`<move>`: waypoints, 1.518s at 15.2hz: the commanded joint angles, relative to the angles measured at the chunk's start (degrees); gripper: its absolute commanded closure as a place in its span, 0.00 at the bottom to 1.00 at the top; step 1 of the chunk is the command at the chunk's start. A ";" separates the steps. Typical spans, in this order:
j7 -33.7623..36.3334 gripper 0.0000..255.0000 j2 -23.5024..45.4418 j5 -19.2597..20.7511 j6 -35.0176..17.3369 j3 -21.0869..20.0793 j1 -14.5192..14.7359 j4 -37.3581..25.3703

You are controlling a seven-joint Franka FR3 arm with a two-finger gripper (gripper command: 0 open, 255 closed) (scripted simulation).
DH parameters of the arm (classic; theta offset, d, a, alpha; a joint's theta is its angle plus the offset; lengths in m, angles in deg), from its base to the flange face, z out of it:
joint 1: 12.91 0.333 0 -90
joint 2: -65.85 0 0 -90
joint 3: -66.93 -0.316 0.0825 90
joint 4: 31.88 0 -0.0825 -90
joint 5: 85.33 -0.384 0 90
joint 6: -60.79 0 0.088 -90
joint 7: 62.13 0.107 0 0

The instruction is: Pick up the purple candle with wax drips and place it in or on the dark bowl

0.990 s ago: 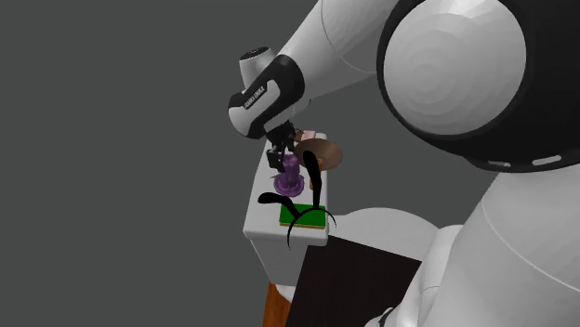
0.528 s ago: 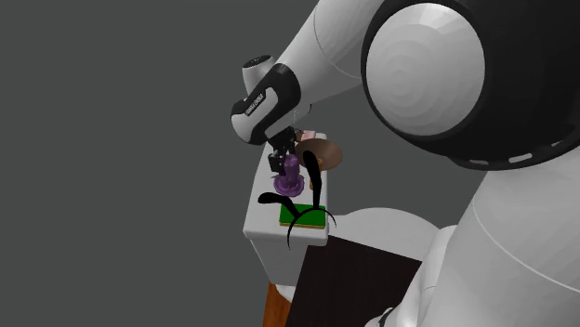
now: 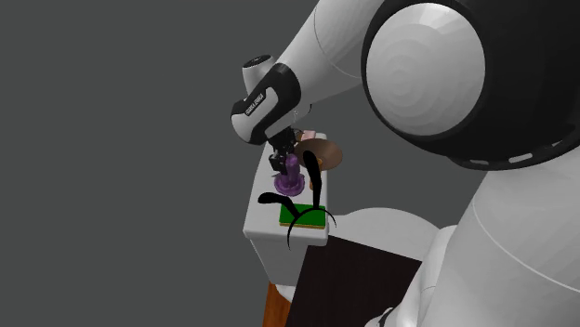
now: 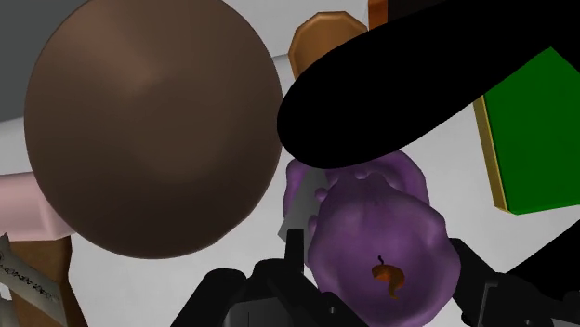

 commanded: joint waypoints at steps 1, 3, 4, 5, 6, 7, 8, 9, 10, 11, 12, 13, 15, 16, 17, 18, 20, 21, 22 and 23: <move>0.02 1.00 0.05 0.00 -0.04 -0.01 0.01 0.04; 0.01 1.00 0.06 -0.01 -0.02 -0.02 0.01 0.01; 0.01 1.00 0.06 -0.01 -0.03 -0.01 0.01 0.02; 0.02 1.00 0.05 -0.01 -0.03 -0.01 0.01 0.03; 0.11 1.00 -0.52 0.25 0.72 0.04 0.09 -0.20; 0.19 1.00 -1.07 0.50 1.47 0.08 0.17 -0.45; 0.27 1.00 -1.61 0.73 2.23 0.12 0.24 -0.71; 0.34 1.00 -2.14 0.96 2.98 0.15 0.31 -0.98; 0.41 1.00 -2.66 1.18 3.74 0.17 0.37 -1.27; 0.47 1.00 -3.17 1.39 4.50 0.18 0.43 -1.57; 0.52 1.00 -3.66 1.59 5.26 0.19 0.49 -1.87; 0.57 1.00 -4.15 1.78 6.02 0.20 0.55 -2.19; 0.66 1.00 -5.08 2.14 7.55 0.18 0.65 -2.87; 0.69 1.00 -5.52 2.30 8.31 0.17 0.70 -3.23; 0.71 1.00 -5.95 2.46 9.07 0.15 0.74 -3.60; 0.73 1.00 -6.37 2.61 9.84 0.13 0.79 -3.98; 0.76 1.00 -7.17 2.88 11.36 0.08 0.87 -4.78; 0.77 1.00 -7.55 3.01 12.13 0.05 0.91 -5.19; 0.76 1.00 -7.92 3.12 12.89 0.01 0.95 -5.62; 0.76 1.00 -8.27 3.23 13.65 -0.02 0.99 -6.06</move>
